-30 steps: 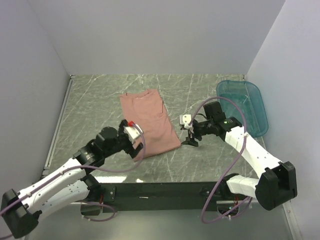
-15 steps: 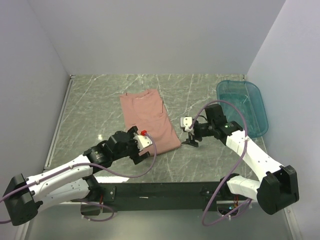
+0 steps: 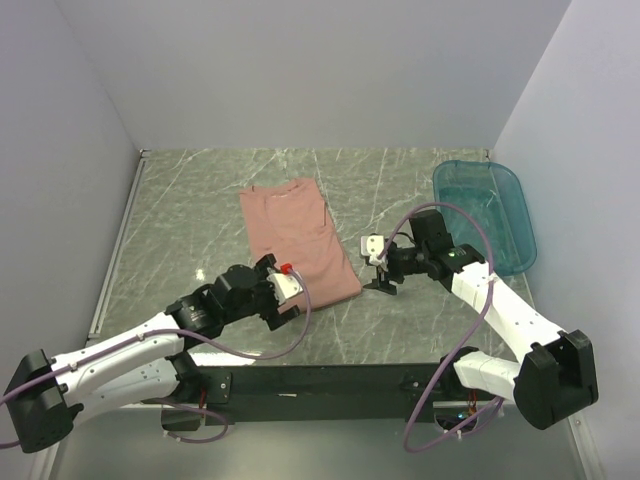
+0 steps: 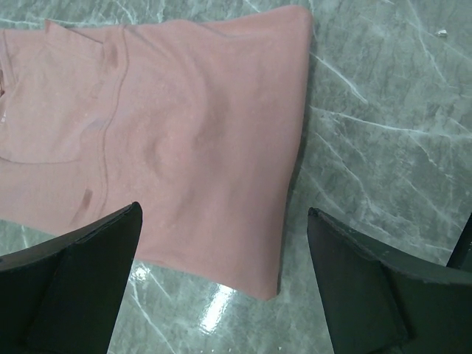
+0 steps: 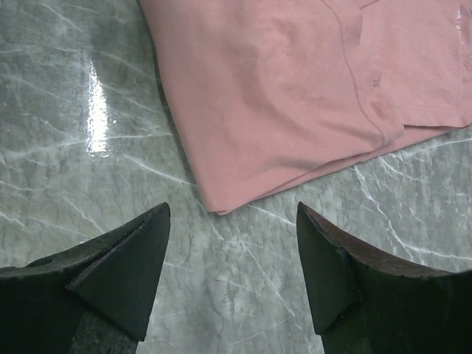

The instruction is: Fold and stack the t-shirts

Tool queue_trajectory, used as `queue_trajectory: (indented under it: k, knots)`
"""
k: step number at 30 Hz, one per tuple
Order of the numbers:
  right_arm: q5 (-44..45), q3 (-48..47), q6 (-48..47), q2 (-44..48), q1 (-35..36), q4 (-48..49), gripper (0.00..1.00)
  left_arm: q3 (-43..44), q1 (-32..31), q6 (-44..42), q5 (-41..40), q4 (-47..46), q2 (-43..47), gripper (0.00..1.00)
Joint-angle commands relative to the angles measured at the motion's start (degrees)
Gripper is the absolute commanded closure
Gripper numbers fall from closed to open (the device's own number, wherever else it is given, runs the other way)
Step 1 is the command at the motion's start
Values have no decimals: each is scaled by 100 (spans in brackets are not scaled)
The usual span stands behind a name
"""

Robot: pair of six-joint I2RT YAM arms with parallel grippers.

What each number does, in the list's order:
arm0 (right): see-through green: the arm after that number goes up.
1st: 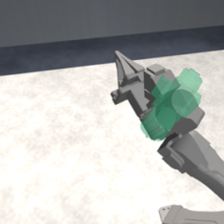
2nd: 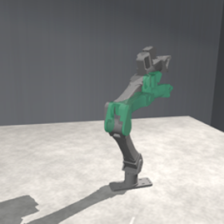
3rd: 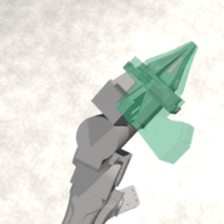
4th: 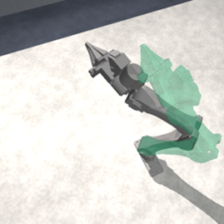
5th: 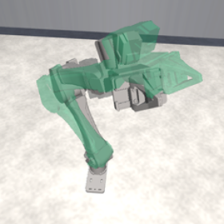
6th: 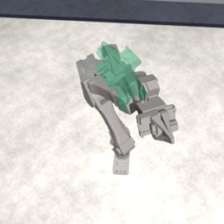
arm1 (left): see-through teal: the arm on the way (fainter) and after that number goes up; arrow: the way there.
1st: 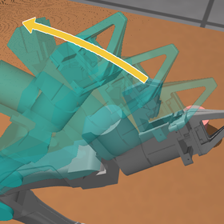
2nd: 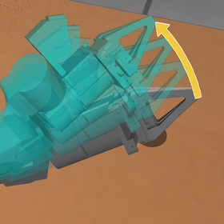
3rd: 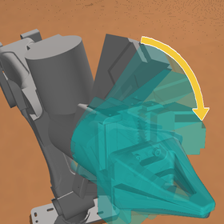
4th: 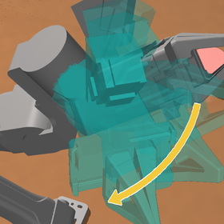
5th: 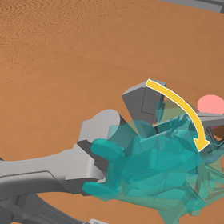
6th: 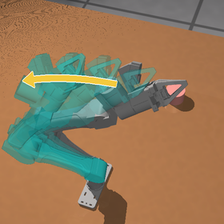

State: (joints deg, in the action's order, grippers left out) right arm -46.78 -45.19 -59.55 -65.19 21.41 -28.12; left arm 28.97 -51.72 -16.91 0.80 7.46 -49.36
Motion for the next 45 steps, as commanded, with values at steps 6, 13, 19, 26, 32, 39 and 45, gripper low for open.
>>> queue_trajectory:
  k: [6,13,19,26,32,39,45]
  knots:
    - [29,72,-110,76,21,175,24,-251,-470,-365,-18,-368,-12,3]
    - [38,89,-153,111,21,175,24,-410,-953,-595,-62,-456,-99,3]
    - [3,98,-171,129,21,175,24,-383,-1146,-594,-62,-465,-354,4]
    - [11,107,-189,138,21,184,24,-401,-1270,-621,-62,-465,-425,4]
    - [11,98,-189,120,21,175,24,-427,-1375,-630,-62,-483,-486,3]
    - [20,124,-232,120,21,166,24,-427,-1569,-665,-264,-518,-732,3]
    - [-32,160,-399,85,30,131,24,-506,-1630,-735,-308,-641,-803,3]
